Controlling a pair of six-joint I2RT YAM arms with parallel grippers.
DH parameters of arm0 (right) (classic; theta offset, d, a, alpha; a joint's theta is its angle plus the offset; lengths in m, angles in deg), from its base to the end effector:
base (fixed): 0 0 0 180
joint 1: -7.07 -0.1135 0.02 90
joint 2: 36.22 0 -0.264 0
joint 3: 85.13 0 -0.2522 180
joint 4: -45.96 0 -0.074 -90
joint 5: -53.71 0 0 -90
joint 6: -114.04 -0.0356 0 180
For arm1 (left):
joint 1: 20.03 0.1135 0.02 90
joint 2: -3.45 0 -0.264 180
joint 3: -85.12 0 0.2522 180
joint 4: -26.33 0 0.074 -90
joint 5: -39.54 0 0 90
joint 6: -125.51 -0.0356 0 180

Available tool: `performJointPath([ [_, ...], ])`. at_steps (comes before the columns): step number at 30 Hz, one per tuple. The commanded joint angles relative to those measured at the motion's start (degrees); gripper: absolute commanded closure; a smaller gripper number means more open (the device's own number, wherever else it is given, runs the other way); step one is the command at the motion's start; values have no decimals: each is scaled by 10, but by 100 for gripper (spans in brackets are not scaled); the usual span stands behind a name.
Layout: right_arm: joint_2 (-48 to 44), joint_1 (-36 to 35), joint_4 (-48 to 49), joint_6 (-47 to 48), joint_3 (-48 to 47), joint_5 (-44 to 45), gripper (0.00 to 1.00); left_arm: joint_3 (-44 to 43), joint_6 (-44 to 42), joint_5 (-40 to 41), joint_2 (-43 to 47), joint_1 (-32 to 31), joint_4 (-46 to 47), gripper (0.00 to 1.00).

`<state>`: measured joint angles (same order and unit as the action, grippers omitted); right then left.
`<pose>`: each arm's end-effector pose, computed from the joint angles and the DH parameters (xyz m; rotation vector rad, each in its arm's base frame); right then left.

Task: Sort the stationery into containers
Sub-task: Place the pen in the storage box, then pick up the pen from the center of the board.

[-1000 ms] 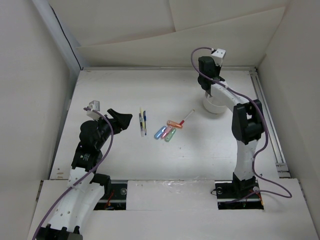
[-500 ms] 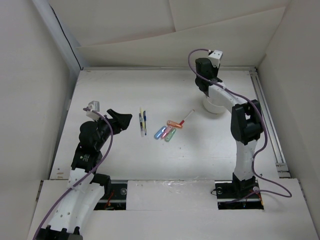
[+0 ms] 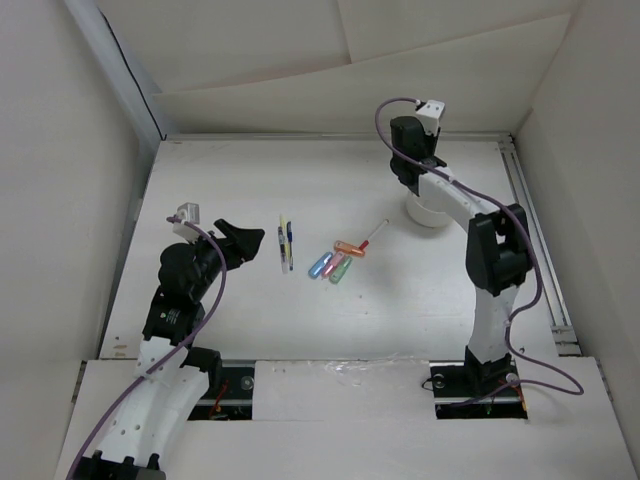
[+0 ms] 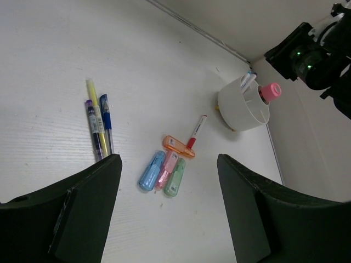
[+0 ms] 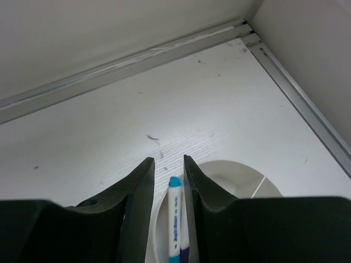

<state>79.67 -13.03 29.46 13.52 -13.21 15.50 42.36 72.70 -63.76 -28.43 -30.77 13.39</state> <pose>0.4535 0.1362 0.2772 0.4063 1.8161 -0.5288 0.1479 -0.0364 0.2966 -0.1980 1.6584 -0.8272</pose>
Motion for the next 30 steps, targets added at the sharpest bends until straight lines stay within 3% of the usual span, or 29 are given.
performJointPath([
  [1,-87,-37,3,-15,0,-48,67,3,0,-1,7,4,25,33],
  [2,-96,-37,-14,-26,0,-73,70,3,0,-1,7,4,25,33],
  [3,-110,-46,-33,-57,0,-99,87,3,0,-1,7,4,25,33],
  [5,-122,-61,-88,-94,6,-179,100,3,0,-1,7,4,25,33],
  [13,-191,-120,-124,-178,193,-244,100,3,0,-1,12,4,25,34],
  [15,-202,-111,-132,-203,220,-267,85,3,0,-1,12,-2,25,34],
  [16,-207,-101,-132,-210,242,-275,67,3,0,-1,19,-2,25,34],
  [17,-207,-95,-132,-210,250,-281,59,3,0,-1,19,-2,25,34],
  [21,-170,-57,-126,-210,245,-360,36,3,0,-1,19,-2,25,34],
  [30,-99,-41,-113,-230,209,-422,36,3,0,-1,24,-2,25,34],
])
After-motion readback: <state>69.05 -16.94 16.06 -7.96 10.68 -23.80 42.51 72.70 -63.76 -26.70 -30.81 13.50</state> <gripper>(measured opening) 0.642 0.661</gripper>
